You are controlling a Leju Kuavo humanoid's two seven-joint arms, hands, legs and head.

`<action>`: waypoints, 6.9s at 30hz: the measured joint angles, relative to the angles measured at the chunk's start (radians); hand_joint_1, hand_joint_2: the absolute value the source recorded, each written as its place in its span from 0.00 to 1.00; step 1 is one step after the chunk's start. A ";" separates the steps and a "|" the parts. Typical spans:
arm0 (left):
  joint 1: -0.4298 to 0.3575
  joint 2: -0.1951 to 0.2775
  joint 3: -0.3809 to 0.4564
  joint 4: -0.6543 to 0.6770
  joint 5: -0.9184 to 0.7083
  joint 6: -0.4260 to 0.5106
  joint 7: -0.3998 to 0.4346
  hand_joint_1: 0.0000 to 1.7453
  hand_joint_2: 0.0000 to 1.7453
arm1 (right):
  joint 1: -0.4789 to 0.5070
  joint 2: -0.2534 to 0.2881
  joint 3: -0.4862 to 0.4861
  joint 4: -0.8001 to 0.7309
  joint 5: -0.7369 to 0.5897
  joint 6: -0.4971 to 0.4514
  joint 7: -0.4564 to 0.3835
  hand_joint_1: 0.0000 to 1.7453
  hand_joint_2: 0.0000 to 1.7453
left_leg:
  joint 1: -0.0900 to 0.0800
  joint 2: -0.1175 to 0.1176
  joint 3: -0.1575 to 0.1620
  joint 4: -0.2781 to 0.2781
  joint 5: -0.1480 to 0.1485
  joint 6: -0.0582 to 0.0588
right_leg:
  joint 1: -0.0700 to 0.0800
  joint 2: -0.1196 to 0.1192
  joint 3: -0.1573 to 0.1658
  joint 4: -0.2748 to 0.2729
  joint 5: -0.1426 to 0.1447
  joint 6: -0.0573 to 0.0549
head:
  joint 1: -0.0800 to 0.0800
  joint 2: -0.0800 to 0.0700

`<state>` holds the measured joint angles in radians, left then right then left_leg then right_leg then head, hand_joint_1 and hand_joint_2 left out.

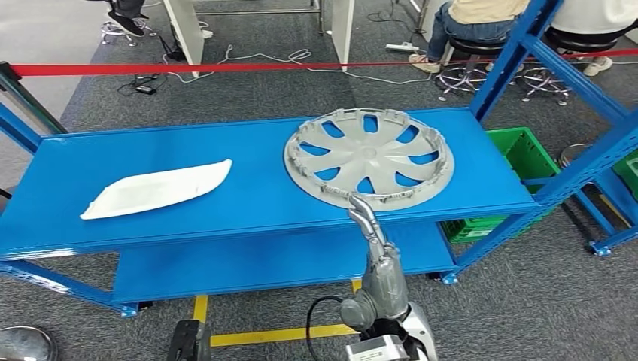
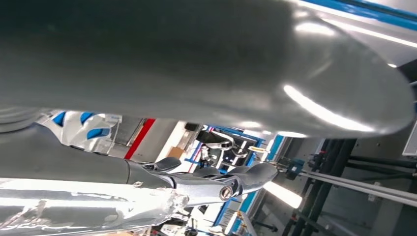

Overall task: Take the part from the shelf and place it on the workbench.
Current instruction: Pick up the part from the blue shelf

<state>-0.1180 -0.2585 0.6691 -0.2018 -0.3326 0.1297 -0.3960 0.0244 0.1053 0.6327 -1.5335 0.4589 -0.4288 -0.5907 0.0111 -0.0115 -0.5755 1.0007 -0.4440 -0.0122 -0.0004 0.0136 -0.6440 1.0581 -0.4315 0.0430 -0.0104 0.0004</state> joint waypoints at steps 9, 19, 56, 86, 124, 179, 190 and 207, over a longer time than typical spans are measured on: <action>-0.001 0.000 0.000 0.000 -0.004 0.000 0.000 0.00 0.00 | -0.001 -0.001 0.000 0.000 0.001 0.010 0.019 0.00 0.00 | -0.003 0.001 0.010 0.000 -0.007 0.004 | -0.003 -0.005 -0.003 0.054 -0.021 0.007 | 0.007 0.000; -0.005 -0.002 0.000 0.000 -0.031 -0.017 0.015 0.00 0.00 | -0.055 -0.022 -0.003 0.022 0.066 0.076 0.130 0.00 0.25 | -0.003 0.002 -0.108 0.243 -0.132 -0.034 | -0.001 -0.001 0.037 -0.027 -0.003 -0.038 | -0.004 0.000; -0.022 -0.035 -0.012 0.000 -0.100 -0.049 0.068 0.00 0.00 | -0.559 -0.045 -0.006 0.556 0.140 0.310 0.420 0.00 1.00 | 0.000 0.002 -0.043 0.038 0.022 -0.028 | 0.002 0.000 0.030 -0.026 0.005 -0.021 | -0.001 0.000; -0.025 -0.038 -0.024 0.000 -0.137 -0.049 0.090 0.00 0.00 | -0.705 0.061 0.011 1.006 0.095 0.391 0.468 0.00 1.00 | 0.002 0.001 -0.051 0.062 0.014 -0.035 | 0.002 0.002 0.025 -0.025 0.012 -0.024 | -0.003 0.000; -0.024 -0.040 -0.025 0.000 -0.142 -0.054 0.082 0.00 0.00 | -0.851 0.046 0.040 1.175 0.356 0.517 0.758 0.00 1.00 | 0.000 0.000 -0.041 0.011 0.032 0.009 | 0.000 -0.003 -0.036 0.087 -0.053 0.010 | 0.005 0.000; -0.023 -0.039 -0.015 0.000 -0.170 -0.037 0.091 0.00 1.00 | -0.845 0.044 0.062 1.220 0.412 0.457 0.742 1.00 1.00 | 0.010 0.003 -0.032 0.032 0.024 -0.033 | -0.001 0.003 0.042 -0.027 0.002 -0.012 | 0.006 0.000; -0.022 -0.038 -0.010 0.000 -0.152 -0.046 0.075 0.00 1.00 | -0.820 0.041 0.001 1.205 0.350 0.302 0.641 1.00 1.00 | 0.007 0.005 -0.026 0.010 0.023 0.011 | -0.006 -0.004 -0.101 0.246 -0.102 0.020 | 0.019 0.000; -0.014 -0.028 0.015 0.000 -0.133 -0.018 0.044 0.00 1.00 | -0.694 0.057 -0.202 0.865 0.089 0.081 0.402 1.00 1.00 | 0.006 0.005 -0.124 0.180 -0.015 -0.035 | -0.007 0.000 0.035 -0.026 0.003 -0.025 | 0.005 0.000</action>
<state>-0.1319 -0.2869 0.6841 -0.2018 -0.4656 0.1116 -0.3522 -0.6693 0.1618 0.4305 -0.6685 0.5482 -0.3477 -0.1892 0.0166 -0.0068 -0.6994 1.1804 -0.4590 -0.0472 -0.0074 0.0131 -0.6089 1.0316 -0.4289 0.0182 -0.0051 0.0004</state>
